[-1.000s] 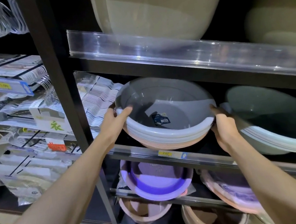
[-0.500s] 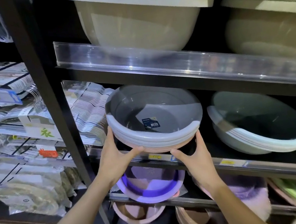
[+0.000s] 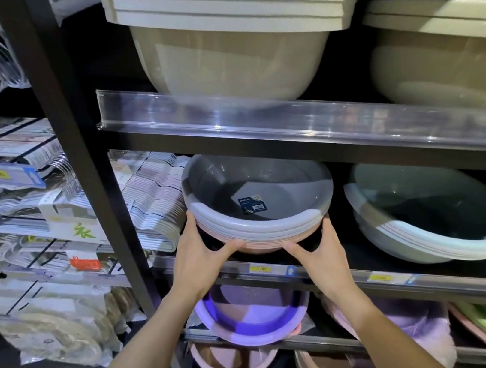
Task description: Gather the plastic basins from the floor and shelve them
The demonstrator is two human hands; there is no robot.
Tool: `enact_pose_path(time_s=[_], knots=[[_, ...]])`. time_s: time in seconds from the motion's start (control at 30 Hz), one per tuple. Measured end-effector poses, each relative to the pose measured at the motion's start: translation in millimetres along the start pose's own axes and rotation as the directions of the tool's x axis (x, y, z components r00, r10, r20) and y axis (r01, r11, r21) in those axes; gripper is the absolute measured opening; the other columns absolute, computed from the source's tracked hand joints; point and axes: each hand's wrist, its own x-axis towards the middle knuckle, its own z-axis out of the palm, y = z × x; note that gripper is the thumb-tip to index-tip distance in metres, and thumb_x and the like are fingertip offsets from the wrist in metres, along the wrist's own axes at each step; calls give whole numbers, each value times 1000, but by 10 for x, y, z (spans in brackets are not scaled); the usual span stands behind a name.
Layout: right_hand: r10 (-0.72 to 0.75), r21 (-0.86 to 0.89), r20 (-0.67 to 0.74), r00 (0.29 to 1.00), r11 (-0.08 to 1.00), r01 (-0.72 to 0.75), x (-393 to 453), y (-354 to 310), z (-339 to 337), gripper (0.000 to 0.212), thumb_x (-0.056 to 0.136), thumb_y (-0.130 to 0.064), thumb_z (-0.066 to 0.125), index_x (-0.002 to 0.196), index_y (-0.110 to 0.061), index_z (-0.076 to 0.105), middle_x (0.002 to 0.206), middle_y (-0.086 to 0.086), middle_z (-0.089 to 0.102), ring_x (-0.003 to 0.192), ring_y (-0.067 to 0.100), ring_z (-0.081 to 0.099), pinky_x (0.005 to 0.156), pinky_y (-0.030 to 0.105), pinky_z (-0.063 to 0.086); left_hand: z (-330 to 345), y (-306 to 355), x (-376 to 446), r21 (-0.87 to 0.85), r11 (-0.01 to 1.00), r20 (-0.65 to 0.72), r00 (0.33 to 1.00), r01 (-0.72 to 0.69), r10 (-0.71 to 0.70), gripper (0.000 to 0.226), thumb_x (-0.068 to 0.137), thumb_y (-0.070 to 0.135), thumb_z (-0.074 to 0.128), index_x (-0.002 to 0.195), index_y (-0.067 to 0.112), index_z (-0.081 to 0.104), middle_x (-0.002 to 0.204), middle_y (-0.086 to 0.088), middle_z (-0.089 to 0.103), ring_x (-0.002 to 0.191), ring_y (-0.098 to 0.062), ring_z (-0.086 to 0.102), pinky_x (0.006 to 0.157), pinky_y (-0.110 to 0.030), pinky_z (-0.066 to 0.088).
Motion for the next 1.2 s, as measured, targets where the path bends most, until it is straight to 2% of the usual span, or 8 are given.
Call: enact_pose_path(time_s=[0.1, 0.17, 0.23, 0.37, 0.77, 1.0, 1.1, 1.2], knots=[[3, -14, -12, 1000, 1000, -3, 32, -30, 6, 60, 75, -45, 84, 120, -34, 46, 122, -13, 56, 113, 8, 53, 95, 32, 44, 7, -17, 55, 58, 998, 0, 1000, -15, 15, 93, 64, 64, 82, 141, 38, 36, 129, 20, 59, 122, -7, 55, 98, -39, 51], [4, -23, -8, 1000, 1000, -4, 56, -31, 10, 60, 75, -45, 83, 118, -38, 42, 117, -14, 54, 109, 6, 51, 90, 29, 41, 12, -19, 82, 87, 996, -1, 1000, -19, 19, 91, 65, 67, 81, 139, 38, 37, 127, 19, 59, 120, -8, 56, 95, -38, 52], [12, -40, 4, 1000, 999, -12, 75, -35, 7, 63, 75, -47, 83, 124, -31, 46, 121, -11, 55, 112, 9, 52, 91, 30, 42, 13, -21, 104, 104, 994, -3, 1000, -17, 17, 91, 65, 68, 80, 138, 36, 37, 126, 18, 60, 117, -8, 57, 92, -37, 53], [34, -92, 11, 999, 995, -33, 144, -59, -13, 75, 76, -46, 83, 135, -18, 48, 133, 0, 57, 124, 20, 54, 103, 40, 46, 30, -18, 153, 142, 990, -2, 1000, -10, 11, 90, 65, 70, 78, 136, 32, 39, 124, 14, 61, 115, -11, 58, 89, -41, 57], [97, -219, 16, 995, 971, -91, 238, -132, -21, 73, 76, -55, 80, 125, -8, 52, 125, 11, 59, 116, 29, 57, 97, 45, 49, 41, 29, 265, 221, 973, 13, 998, 61, -66, 92, 59, 79, 73, 124, 19, 46, 117, 3, 63, 112, -20, 60, 88, -43, 56], [85, -253, 8, 996, 964, -80, 247, -167, -21, 77, 78, -57, 77, 130, -8, 49, 126, 12, 59, 116, 33, 57, 99, 49, 48, 49, 33, 279, 250, 965, 9, 997, 78, -83, 103, 60, 77, 73, 136, 17, 40, 126, -1, 62, 117, -23, 58, 89, -41, 55], [79, -256, 5, 997, 964, -76, 233, -173, -14, 79, 79, -57, 76, 134, -8, 47, 129, 13, 59, 120, 34, 56, 101, 50, 47, 39, 43, 284, 247, 965, 22, 996, 83, -91, 100, 60, 77, 74, 133, 16, 42, 124, -2, 62, 116, -24, 59, 89, -43, 56], [100, -255, 5, 995, 962, -95, 218, -185, -9, 76, 78, -59, 76, 128, -8, 50, 128, 11, 59, 121, 33, 55, 101, 50, 47, 19, 55, 279, 245, 967, 43, 995, 73, -86, 95, 61, 77, 72, 129, 17, 44, 123, 0, 63, 115, -23, 59, 90, -46, 56]])
